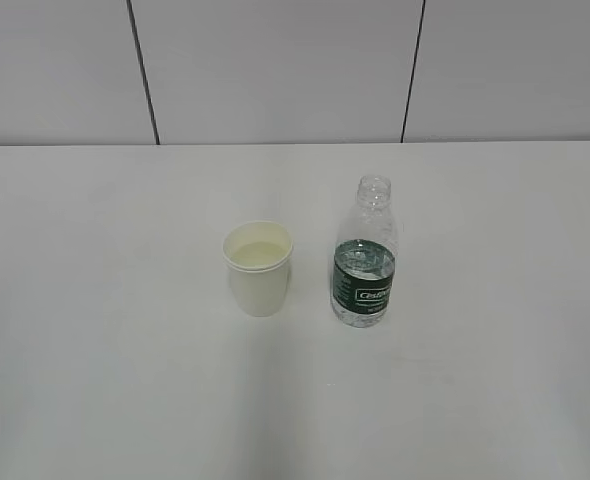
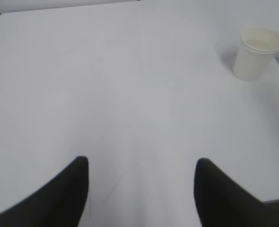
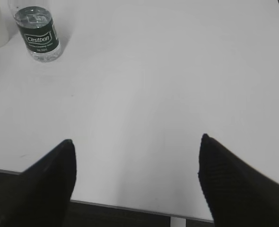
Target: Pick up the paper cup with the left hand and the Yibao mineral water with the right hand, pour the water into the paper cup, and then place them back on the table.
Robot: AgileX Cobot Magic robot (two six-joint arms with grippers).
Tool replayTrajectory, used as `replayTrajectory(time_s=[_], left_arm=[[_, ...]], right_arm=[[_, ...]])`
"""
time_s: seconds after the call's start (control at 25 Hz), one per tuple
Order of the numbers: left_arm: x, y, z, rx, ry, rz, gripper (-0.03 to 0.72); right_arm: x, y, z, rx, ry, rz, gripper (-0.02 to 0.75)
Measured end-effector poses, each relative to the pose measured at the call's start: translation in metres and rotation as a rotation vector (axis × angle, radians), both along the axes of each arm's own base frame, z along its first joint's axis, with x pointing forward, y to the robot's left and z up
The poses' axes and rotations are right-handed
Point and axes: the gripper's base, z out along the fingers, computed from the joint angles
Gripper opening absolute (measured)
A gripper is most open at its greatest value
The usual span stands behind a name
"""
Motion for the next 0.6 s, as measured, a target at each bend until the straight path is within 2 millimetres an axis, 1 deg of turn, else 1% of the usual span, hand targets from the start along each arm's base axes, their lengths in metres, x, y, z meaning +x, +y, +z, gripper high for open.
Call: replayTrajectory(time_s=[0.6], left_arm=[[0.0,0.0,0.0,0.0,0.0,0.0,0.476]], right_arm=[[0.0004,0.0006,0.0,0.012,-0.005,0.015,0.593]])
